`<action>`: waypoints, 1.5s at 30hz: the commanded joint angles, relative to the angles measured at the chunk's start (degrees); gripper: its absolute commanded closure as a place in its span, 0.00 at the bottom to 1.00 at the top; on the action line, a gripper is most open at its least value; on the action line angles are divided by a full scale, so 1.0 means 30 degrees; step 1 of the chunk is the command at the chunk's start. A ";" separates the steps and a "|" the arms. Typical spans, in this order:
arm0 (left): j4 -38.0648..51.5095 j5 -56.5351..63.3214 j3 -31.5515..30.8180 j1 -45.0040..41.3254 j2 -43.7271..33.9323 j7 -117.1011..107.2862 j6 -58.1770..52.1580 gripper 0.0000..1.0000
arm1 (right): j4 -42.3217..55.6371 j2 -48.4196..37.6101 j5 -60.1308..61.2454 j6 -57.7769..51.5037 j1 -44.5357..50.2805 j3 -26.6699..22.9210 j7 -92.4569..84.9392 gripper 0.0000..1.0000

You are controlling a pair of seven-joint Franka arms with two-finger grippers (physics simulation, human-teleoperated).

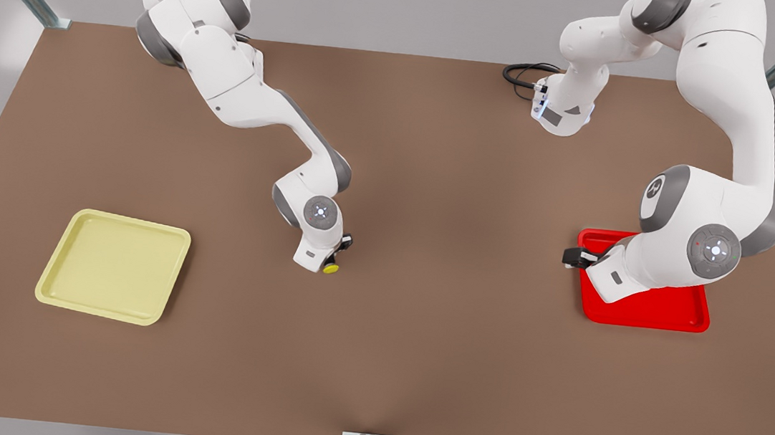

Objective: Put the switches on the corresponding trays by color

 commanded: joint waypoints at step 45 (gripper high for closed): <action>0.0147 0.0002 0.0028 0.0000 0.0086 0.0000 0.0000 0.00 | -0.3766 -0.3133 0.9684 0.1464 -0.5183 -1.2571 -1.9338 0.00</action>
